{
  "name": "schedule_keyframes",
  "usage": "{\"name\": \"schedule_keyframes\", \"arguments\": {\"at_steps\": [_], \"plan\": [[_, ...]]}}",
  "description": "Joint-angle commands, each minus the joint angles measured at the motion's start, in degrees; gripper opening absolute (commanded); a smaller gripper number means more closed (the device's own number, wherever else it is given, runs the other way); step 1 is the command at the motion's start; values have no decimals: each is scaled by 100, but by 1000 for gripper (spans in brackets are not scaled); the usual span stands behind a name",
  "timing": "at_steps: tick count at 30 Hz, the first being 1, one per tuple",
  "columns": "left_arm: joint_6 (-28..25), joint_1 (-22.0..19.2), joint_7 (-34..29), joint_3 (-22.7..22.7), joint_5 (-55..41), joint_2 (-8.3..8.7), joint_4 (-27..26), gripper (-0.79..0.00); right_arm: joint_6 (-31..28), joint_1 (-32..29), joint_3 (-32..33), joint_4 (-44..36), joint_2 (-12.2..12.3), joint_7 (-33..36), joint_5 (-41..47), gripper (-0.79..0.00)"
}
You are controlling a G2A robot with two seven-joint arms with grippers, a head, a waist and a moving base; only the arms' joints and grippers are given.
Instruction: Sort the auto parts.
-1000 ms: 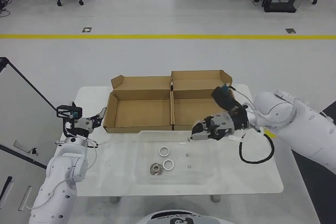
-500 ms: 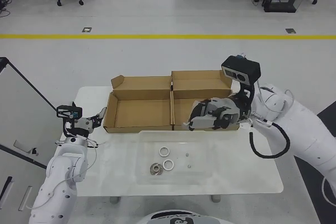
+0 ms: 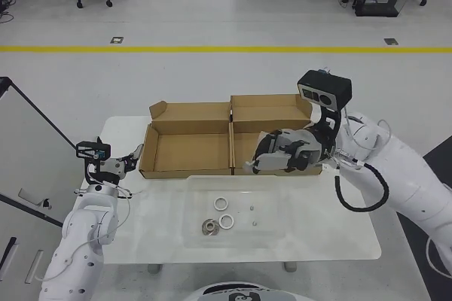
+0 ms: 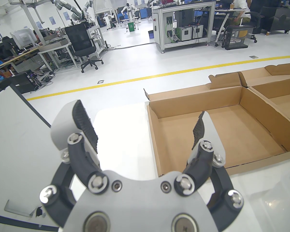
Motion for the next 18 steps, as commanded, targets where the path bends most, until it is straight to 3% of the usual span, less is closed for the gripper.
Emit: {"name": "schedule_keyframes", "arguments": {"at_steps": [1,8,18], "plan": [[0,0,0,0,0,0,0,0,-11,-89,83,-80,-28,-274,62,-785],[0,0,0,0,0,0,0,0,-19,-289,514,-355,-223,-485,718,-785],[0,0,0,0,0,0,0,0,-19,-616,1070,-525,-725,31,2262,-785]]}}
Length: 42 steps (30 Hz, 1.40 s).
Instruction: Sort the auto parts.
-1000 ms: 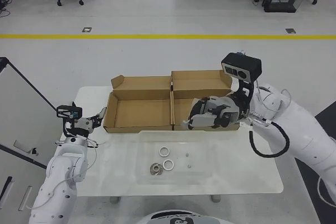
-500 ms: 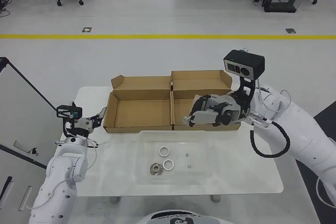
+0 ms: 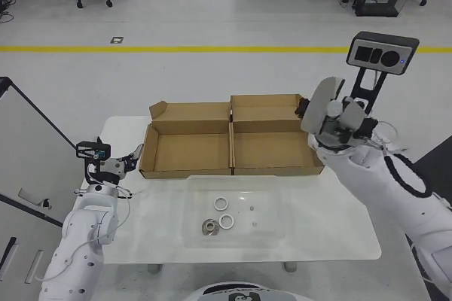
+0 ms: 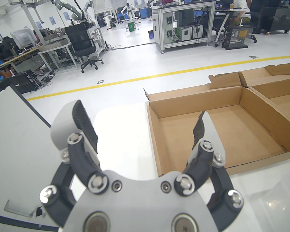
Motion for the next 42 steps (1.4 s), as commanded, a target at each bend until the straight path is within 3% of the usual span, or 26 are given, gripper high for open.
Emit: {"name": "schedule_keyframes", "arguments": {"at_steps": [1,8,18,25,37,42], "plan": [[0,0,0,0,0,0,0,0,0,-4,17,-41,-107,-12,164,-785],[0,0,0,0,0,0,0,0,123,66,15,135,-406,111,129,-785],[0,0,0,0,0,0,0,0,920,240,295,754,-504,866,-787,-785],[0,0,0,0,0,0,0,0,1314,242,465,763,-551,927,-1285,-785],[0,0,0,0,0,0,0,0,910,-172,573,570,-783,898,256,-785],[0,0,0,0,0,0,0,0,1068,-251,762,651,-840,1056,154,-785]]}}
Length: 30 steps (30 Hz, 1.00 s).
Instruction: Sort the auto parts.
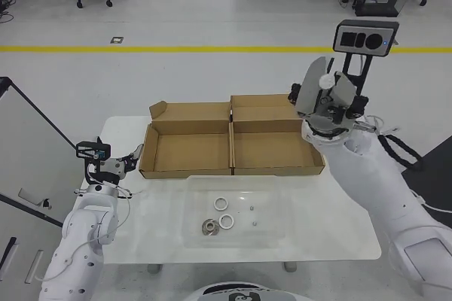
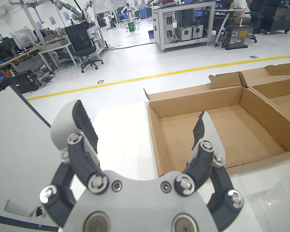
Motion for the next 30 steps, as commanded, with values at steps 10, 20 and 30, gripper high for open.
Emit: {"name": "schedule_keyframes", "arguments": {"at_steps": [10,20,30], "plan": [[0,0,0,0,0,0,0,0,578,14,357,177,-26,301,-1187,-785],[0,0,0,0,0,0,0,0,615,-110,421,60,-123,192,-1213,-785],[0,0,0,0,0,0,0,0,521,-331,521,-6,-255,502,-222,-785]]}}
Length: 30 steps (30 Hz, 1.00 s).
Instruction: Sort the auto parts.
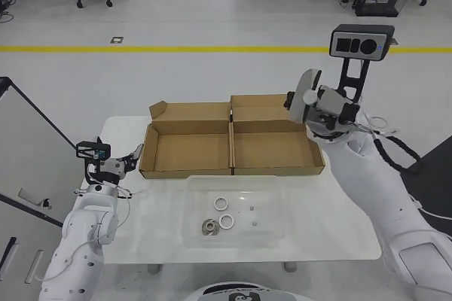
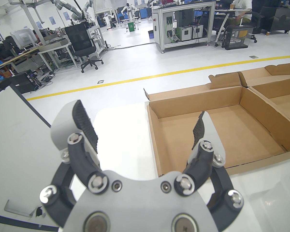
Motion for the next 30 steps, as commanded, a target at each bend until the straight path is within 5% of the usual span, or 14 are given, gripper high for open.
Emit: {"name": "schedule_keyframes", "arguments": {"at_steps": [1,23,30], "plan": [[0,0,0,0,0,0,0,0,35,-20,38,-19,-21,84,129,-785],[0,0,0,0,0,0,0,0,35,-20,38,-19,-21,84,129,-785],[0,0,0,0,0,0,0,0,1276,-164,814,40,182,233,-1676,-785]]}}
